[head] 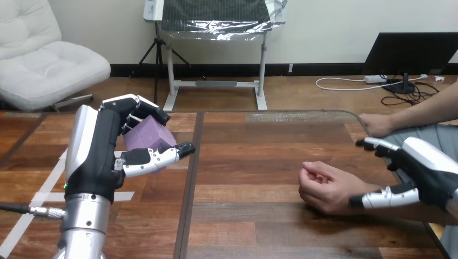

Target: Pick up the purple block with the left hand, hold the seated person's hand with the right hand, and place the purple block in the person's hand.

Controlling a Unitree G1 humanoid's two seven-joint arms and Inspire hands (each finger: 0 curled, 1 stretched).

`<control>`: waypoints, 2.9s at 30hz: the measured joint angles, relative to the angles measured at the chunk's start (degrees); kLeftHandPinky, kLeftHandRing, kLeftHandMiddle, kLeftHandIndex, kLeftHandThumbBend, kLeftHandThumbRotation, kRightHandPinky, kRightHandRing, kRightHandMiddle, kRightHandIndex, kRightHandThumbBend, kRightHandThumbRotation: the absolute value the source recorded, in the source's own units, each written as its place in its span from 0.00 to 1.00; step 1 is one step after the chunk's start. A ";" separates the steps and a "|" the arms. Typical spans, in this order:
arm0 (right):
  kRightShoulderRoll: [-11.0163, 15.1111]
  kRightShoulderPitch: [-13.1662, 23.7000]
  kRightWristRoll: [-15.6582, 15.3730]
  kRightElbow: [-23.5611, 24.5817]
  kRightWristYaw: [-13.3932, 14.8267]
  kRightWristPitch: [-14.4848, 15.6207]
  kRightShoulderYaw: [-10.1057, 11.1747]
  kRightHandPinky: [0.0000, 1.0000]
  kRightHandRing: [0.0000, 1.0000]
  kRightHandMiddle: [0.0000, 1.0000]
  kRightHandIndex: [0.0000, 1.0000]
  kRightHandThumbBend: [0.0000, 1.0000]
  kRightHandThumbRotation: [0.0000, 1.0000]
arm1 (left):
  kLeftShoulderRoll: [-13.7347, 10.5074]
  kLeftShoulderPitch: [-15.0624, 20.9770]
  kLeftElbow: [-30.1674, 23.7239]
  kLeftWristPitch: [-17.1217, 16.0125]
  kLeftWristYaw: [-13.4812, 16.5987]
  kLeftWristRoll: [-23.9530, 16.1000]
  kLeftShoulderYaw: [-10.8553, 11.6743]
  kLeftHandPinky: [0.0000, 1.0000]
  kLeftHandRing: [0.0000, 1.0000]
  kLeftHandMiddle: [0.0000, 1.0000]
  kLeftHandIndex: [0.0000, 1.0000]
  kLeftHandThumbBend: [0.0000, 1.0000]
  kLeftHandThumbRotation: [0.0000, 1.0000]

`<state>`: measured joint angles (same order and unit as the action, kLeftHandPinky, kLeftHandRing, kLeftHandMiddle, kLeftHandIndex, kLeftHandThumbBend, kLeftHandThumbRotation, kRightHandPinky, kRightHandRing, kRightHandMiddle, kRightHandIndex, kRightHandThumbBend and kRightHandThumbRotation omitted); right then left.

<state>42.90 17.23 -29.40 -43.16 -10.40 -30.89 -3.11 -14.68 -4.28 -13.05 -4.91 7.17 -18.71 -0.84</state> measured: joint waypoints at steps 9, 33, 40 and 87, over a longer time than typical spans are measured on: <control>1.86 1.02 -4.06 -0.32 1.40 0.00 -2.59 0.87 0.87 0.88 0.88 1.00 0.44 | 0.01 -0.02 -0.13 0.00 -0.02 0.21 0.40 0.33 0.38 0.41 0.41 0.74 0.00; 3.62 4.24 -8.84 -2.32 1.93 1.20 -7.84 0.82 0.83 0.84 0.85 1.00 0.30 | 0.02 -0.02 -0.72 -0.03 -0.98 0.45 1.71 0.32 0.38 0.41 0.41 0.73 0.00; 4.05 4.42 -8.85 -2.31 1.60 1.81 -8.52 0.81 0.82 0.83 0.84 1.00 0.26 | 0.01 -0.02 -1.13 -0.03 -1.06 0.45 2.00 0.32 0.37 0.41 0.41 0.72 0.00; 4.56 9.34 -13.04 -4.60 0.24 7.47 -16.47 0.52 0.65 0.71 0.72 0.84 0.24 | 1.60 -0.02 -2.30 0.01 -0.65 1.09 2.76 0.34 0.37 0.40 0.40 0.74 0.00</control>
<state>47.47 26.57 -42.45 -47.76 -10.16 -23.42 -19.58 -13.08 -4.30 -15.36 -4.90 6.51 -17.62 1.92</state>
